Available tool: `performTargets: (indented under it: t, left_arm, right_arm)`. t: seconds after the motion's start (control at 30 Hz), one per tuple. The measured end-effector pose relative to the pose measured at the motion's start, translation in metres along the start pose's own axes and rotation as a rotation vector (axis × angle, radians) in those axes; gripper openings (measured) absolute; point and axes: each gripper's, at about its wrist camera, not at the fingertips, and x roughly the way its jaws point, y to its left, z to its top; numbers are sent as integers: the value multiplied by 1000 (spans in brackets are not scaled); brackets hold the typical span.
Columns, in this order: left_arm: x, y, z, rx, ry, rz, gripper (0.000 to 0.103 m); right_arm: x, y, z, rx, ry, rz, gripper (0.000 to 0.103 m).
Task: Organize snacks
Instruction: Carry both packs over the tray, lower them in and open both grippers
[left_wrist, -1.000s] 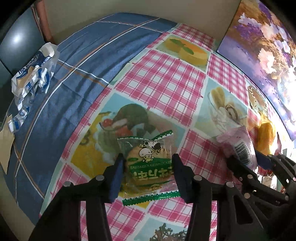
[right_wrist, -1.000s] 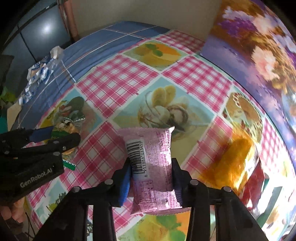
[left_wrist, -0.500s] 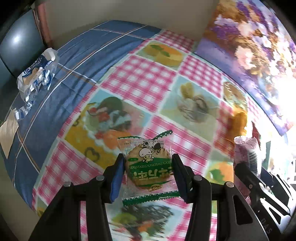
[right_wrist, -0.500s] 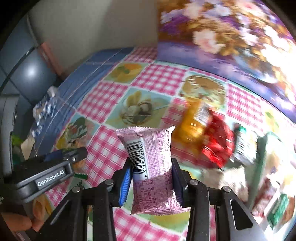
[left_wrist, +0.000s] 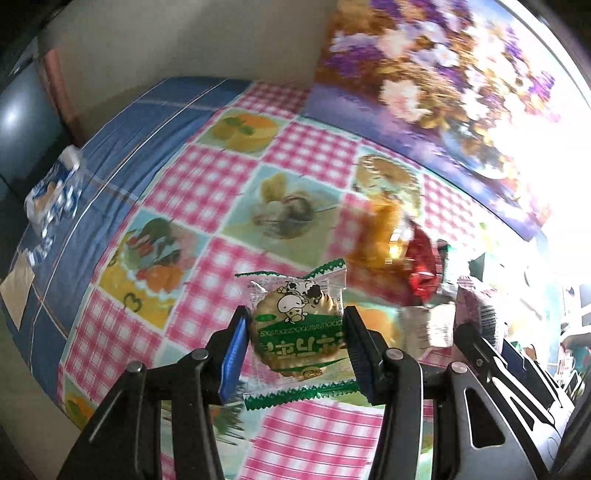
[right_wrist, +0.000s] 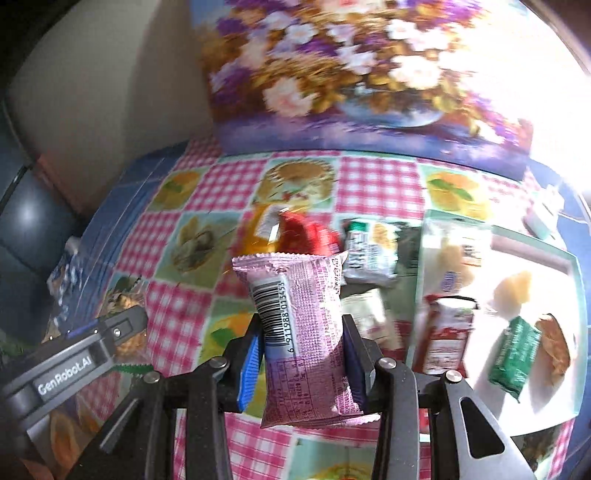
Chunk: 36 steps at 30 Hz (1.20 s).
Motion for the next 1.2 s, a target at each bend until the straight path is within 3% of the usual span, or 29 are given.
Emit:
performTargets:
  t: [0.37,0.77,1.2]
  left_arm:
    - [-13,-100,5,142,-21,-44,52]
    - [1,-196,-9,299,8,-96,52]
    - [29,-277,-31,389,40,-171,52]
  right_arm:
    - [-25,-90,12,207,-49,-100,43]
    - [-39,-207,6,458,-63,-239,43]
    - [-30,-254,5,537,-77,-301,43]
